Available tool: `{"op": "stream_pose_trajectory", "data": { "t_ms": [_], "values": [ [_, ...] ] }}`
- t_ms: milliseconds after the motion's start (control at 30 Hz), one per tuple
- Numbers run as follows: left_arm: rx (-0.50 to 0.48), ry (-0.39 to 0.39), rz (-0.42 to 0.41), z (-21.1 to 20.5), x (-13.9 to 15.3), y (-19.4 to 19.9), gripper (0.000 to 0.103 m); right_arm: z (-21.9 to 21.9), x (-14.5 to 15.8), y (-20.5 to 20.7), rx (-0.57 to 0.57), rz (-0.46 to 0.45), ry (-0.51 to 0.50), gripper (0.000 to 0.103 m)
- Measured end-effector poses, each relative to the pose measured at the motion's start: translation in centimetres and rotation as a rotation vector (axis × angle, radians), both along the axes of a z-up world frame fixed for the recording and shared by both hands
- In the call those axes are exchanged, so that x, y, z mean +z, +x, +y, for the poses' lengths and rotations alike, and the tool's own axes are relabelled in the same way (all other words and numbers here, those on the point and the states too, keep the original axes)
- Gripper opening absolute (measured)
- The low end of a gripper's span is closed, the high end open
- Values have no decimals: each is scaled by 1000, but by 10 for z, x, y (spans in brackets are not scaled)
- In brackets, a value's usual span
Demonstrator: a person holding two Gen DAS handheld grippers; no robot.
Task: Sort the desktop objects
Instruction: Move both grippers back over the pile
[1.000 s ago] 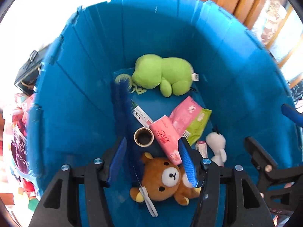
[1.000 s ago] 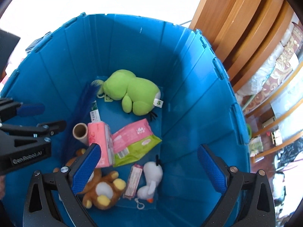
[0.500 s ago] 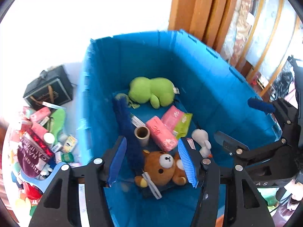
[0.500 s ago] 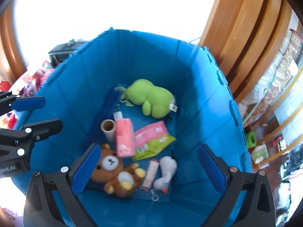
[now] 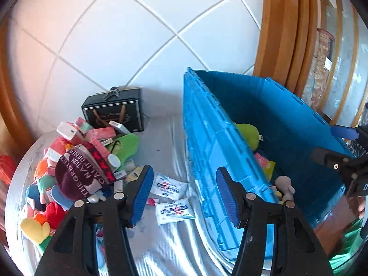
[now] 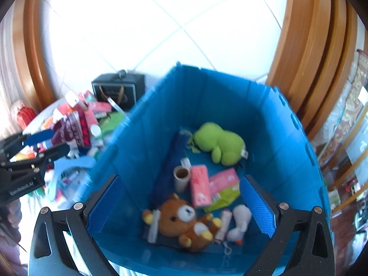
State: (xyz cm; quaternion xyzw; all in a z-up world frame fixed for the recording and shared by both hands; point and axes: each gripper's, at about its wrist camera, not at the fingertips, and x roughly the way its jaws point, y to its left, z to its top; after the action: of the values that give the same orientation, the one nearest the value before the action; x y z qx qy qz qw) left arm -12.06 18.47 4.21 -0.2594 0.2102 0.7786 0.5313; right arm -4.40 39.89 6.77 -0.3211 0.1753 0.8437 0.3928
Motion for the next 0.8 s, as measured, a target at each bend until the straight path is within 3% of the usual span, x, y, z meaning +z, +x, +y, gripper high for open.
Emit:
{"op": "stream_pose_trajectory", "data": {
  "t_ms": [167,300,400,600,767,800],
  "values": [
    [72,6,-15,-43,-13,-58,56,-26,21,-38,30,66,36,103],
    [149,-30,2,-74,-31,-107,56,-45,31,-82,63,110,48,103],
    [196,-53,-37,-96,-45,-147,56,-58,32,-120,101,135,43,103],
    [284,-96,-69,-135,-67,-223,56,-65,7,-196,124,148,-45,103],
    [371,-117,-91,-154,-77,-284,56,-60,-23,-245,101,84,-112,103],
    [349,-125,-95,-154,-78,-293,56,-56,-30,-251,95,76,-126,103]
  ]
}}
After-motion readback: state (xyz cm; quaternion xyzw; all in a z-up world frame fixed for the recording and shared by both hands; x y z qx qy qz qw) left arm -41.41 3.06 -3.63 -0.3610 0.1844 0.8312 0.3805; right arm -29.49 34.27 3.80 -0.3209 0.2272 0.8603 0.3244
